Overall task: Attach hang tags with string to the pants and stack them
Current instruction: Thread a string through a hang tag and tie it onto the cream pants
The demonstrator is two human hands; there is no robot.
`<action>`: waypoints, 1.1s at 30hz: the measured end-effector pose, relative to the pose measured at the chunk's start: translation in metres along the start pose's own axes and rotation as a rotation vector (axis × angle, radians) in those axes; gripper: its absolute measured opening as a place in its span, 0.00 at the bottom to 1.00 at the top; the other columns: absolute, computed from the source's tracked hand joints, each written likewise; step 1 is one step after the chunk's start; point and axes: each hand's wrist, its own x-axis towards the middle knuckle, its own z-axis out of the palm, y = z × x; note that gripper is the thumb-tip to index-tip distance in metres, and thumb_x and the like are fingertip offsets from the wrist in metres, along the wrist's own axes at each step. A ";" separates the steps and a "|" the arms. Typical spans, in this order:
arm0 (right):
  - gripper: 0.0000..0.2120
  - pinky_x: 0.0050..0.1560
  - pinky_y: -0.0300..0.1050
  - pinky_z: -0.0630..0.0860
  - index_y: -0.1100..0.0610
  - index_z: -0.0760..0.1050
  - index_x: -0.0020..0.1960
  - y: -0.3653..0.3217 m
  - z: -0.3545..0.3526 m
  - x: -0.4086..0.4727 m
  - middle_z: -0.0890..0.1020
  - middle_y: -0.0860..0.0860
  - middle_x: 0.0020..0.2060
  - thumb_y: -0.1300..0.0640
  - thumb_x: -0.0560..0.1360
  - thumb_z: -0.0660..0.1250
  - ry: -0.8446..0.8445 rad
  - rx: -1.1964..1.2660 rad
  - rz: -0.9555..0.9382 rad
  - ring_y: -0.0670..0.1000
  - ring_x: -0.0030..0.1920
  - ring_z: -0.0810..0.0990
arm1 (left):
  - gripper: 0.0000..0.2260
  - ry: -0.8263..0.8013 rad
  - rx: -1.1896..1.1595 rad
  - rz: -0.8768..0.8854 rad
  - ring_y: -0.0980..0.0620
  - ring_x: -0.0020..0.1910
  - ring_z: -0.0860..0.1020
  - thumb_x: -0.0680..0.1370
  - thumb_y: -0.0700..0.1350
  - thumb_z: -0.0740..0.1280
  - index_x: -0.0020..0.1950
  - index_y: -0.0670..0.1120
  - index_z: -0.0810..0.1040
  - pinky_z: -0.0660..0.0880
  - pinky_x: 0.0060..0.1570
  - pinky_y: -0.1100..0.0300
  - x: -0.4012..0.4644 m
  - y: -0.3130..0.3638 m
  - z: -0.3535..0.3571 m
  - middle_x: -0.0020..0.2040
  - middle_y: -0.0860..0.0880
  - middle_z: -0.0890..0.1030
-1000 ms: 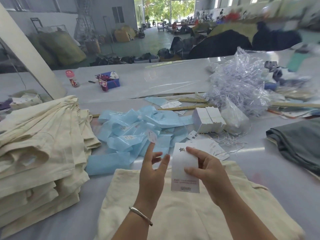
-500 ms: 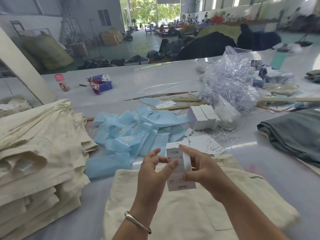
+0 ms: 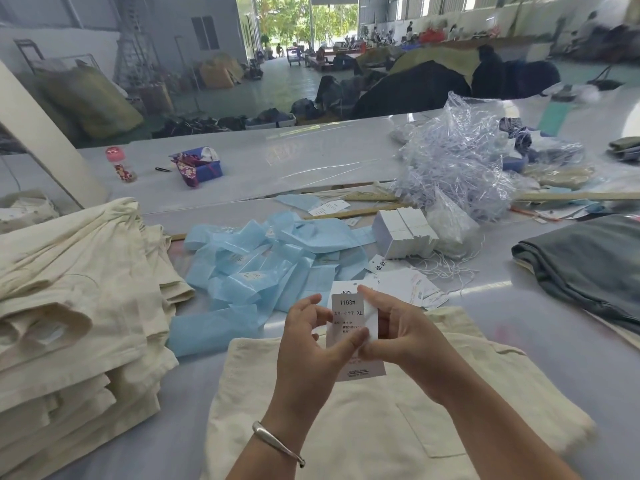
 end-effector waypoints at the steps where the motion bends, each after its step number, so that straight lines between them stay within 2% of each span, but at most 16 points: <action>1: 0.41 0.49 0.42 0.79 0.54 0.59 0.74 0.001 0.000 0.000 0.85 0.54 0.52 0.69 0.64 0.69 -0.001 0.006 -0.004 0.50 0.51 0.83 | 0.16 -0.009 0.019 -0.005 0.62 0.56 0.76 0.65 0.55 0.79 0.45 0.53 0.76 0.72 0.52 0.67 0.001 0.001 0.000 0.63 0.61 0.72; 3: 0.41 0.48 0.42 0.79 0.54 0.59 0.75 0.004 0.000 0.000 0.85 0.54 0.52 0.70 0.66 0.69 0.004 0.022 -0.008 0.50 0.51 0.83 | 0.17 -0.029 0.047 -0.013 0.65 0.52 0.76 0.65 0.55 0.79 0.46 0.54 0.75 0.70 0.45 0.74 0.002 0.001 0.000 0.62 0.61 0.73; 6: 0.41 0.47 0.41 0.79 0.55 0.59 0.75 0.007 0.000 0.001 0.85 0.53 0.51 0.70 0.66 0.68 0.012 0.028 -0.006 0.50 0.50 0.83 | 0.17 -0.045 0.042 -0.023 0.65 0.48 0.77 0.66 0.56 0.79 0.46 0.56 0.74 0.72 0.41 0.75 0.001 0.001 0.001 0.59 0.61 0.73; 9: 0.41 0.49 0.43 0.79 0.56 0.58 0.76 0.009 -0.002 0.003 0.85 0.53 0.52 0.70 0.65 0.68 0.013 0.022 0.002 0.53 0.52 0.83 | 0.18 -0.033 0.057 -0.063 0.60 0.47 0.79 0.66 0.59 0.77 0.47 0.56 0.73 0.77 0.40 0.67 -0.001 0.001 0.005 0.55 0.60 0.75; 12: 0.42 0.54 0.49 0.80 0.56 0.58 0.76 0.009 -0.005 0.003 0.85 0.55 0.52 0.70 0.64 0.67 0.037 0.034 0.005 0.57 0.55 0.83 | 0.21 -0.044 0.016 -0.153 0.55 0.43 0.82 0.63 0.63 0.76 0.47 0.55 0.74 0.81 0.40 0.54 0.000 0.006 0.012 0.50 0.52 0.81; 14: 0.42 0.56 0.51 0.79 0.54 0.59 0.75 0.007 -0.008 0.002 0.84 0.57 0.51 0.73 0.65 0.66 0.063 0.038 -0.001 0.57 0.54 0.83 | 0.21 -0.049 0.006 -0.172 0.56 0.40 0.82 0.63 0.63 0.76 0.48 0.55 0.73 0.80 0.36 0.60 0.000 0.010 0.018 0.49 0.50 0.83; 16: 0.40 0.56 0.53 0.79 0.53 0.61 0.73 0.005 -0.012 0.001 0.84 0.60 0.50 0.76 0.67 0.66 0.085 0.044 -0.008 0.54 0.51 0.83 | 0.22 -0.041 -0.012 -0.167 0.57 0.40 0.82 0.65 0.61 0.77 0.52 0.57 0.72 0.77 0.34 0.66 -0.001 0.014 0.023 0.51 0.53 0.81; 17: 0.40 0.55 0.53 0.80 0.54 0.61 0.73 0.005 -0.014 0.001 0.83 0.61 0.51 0.77 0.67 0.66 0.095 0.056 -0.005 0.54 0.52 0.83 | 0.27 -0.044 -0.036 -0.180 0.58 0.41 0.82 0.65 0.61 0.77 0.58 0.60 0.70 0.76 0.35 0.67 0.000 0.017 0.024 0.53 0.55 0.80; 19: 0.41 0.49 0.46 0.81 0.54 0.61 0.74 0.005 -0.020 -0.001 0.84 0.55 0.53 0.78 0.67 0.66 0.113 0.100 0.005 0.52 0.54 0.83 | 0.42 -0.070 -0.092 -0.229 0.57 0.43 0.83 0.61 0.63 0.77 0.70 0.64 0.60 0.77 0.37 0.67 0.003 0.019 0.026 0.54 0.56 0.77; 20: 0.41 0.48 0.43 0.80 0.53 0.61 0.74 0.005 -0.023 -0.003 0.84 0.52 0.53 0.77 0.66 0.67 0.121 0.112 0.008 0.52 0.54 0.83 | 0.46 -0.080 -0.134 -0.247 0.57 0.42 0.83 0.60 0.62 0.77 0.73 0.64 0.56 0.78 0.39 0.65 0.005 0.019 0.027 0.53 0.55 0.78; 22: 0.42 0.46 0.41 0.79 0.52 0.63 0.73 0.005 -0.030 -0.007 0.84 0.50 0.53 0.72 0.63 0.69 0.156 0.123 0.015 0.50 0.53 0.83 | 0.43 -0.104 -0.291 -0.256 0.54 0.43 0.84 0.66 0.52 0.79 0.74 0.60 0.58 0.81 0.41 0.61 0.008 0.017 0.032 0.49 0.50 0.84; 25: 0.41 0.49 0.42 0.79 0.53 0.68 0.70 0.006 -0.040 -0.009 0.85 0.52 0.52 0.70 0.59 0.73 0.212 0.169 0.027 0.51 0.52 0.83 | 0.35 -0.166 -0.578 -0.311 0.47 0.47 0.84 0.71 0.36 0.74 0.72 0.55 0.63 0.80 0.41 0.61 0.008 0.015 0.044 0.47 0.44 0.86; 27: 0.39 0.56 0.47 0.78 0.56 0.71 0.67 0.005 -0.045 -0.008 0.85 0.55 0.52 0.68 0.57 0.78 0.242 0.262 0.041 0.53 0.53 0.83 | 0.33 -0.182 -0.648 -0.327 0.46 0.48 0.84 0.71 0.34 0.73 0.71 0.54 0.65 0.79 0.42 0.62 0.006 0.016 0.052 0.47 0.42 0.85; 28: 0.37 0.57 0.48 0.77 0.57 0.73 0.65 0.005 -0.047 -0.007 0.84 0.57 0.51 0.64 0.57 0.78 0.267 0.313 0.051 0.55 0.53 0.83 | 0.32 -0.183 -0.665 -0.324 0.47 0.47 0.84 0.71 0.33 0.73 0.70 0.54 0.67 0.78 0.42 0.63 0.005 0.017 0.056 0.48 0.41 0.85; 30: 0.31 0.53 0.47 0.78 0.60 0.77 0.61 0.005 -0.050 -0.006 0.85 0.59 0.49 0.62 0.57 0.76 0.331 0.392 0.078 0.55 0.49 0.83 | 0.31 -0.186 -0.689 -0.313 0.48 0.46 0.84 0.71 0.31 0.72 0.68 0.53 0.69 0.78 0.41 0.64 0.002 0.017 0.064 0.46 0.40 0.85; 33: 0.24 0.42 0.43 0.80 0.60 0.82 0.53 0.007 -0.057 -0.004 0.85 0.59 0.44 0.63 0.57 0.76 0.462 0.423 0.088 0.53 0.42 0.82 | 0.28 -0.211 -0.693 -0.301 0.49 0.44 0.84 0.71 0.30 0.72 0.66 0.51 0.72 0.77 0.40 0.64 0.003 0.019 0.073 0.44 0.39 0.85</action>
